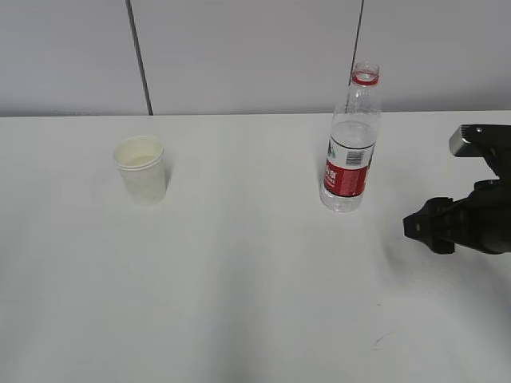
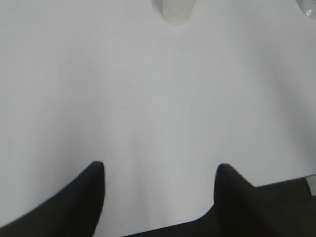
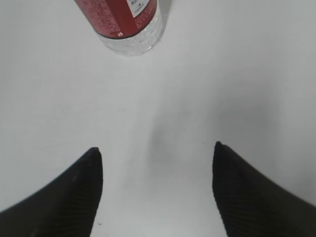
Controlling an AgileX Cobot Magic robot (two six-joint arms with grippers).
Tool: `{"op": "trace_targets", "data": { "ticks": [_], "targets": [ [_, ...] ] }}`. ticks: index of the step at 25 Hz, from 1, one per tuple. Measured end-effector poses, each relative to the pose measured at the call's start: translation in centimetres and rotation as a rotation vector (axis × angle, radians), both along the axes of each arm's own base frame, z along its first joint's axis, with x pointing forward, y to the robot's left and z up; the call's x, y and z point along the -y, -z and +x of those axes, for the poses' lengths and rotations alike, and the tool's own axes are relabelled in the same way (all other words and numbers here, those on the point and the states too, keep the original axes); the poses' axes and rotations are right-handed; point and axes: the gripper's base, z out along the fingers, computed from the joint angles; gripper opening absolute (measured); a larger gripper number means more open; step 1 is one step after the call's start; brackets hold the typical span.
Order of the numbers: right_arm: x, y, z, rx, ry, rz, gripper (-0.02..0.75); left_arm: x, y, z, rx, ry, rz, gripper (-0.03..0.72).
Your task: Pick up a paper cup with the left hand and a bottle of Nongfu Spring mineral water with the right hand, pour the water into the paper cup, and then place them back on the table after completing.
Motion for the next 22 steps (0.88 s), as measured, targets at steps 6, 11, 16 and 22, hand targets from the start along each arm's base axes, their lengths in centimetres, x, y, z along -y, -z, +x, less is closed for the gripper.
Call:
{"op": "trace_targets", "data": {
  "ticks": [6,11,16,22],
  "targets": [
    [0.0,0.0,0.0,-0.003,0.009,0.009,0.514,-0.5,0.4,-2.4,0.147,0.016,-0.016,0.437],
    [0.0,0.0,0.0,-0.003,0.014,0.013,0.514,-0.6,0.6,-2.9,0.183,0.022,-0.016,0.436],
    [0.0,0.0,0.0,-0.004,0.017,0.016,0.514,-0.6,0.6,-2.9,0.184,0.024,-0.014,0.437],
    [0.0,0.0,0.0,-0.004,0.017,0.016,0.514,-0.5,0.6,-2.9,0.184,-0.001,-0.014,0.437]
  ]
}}
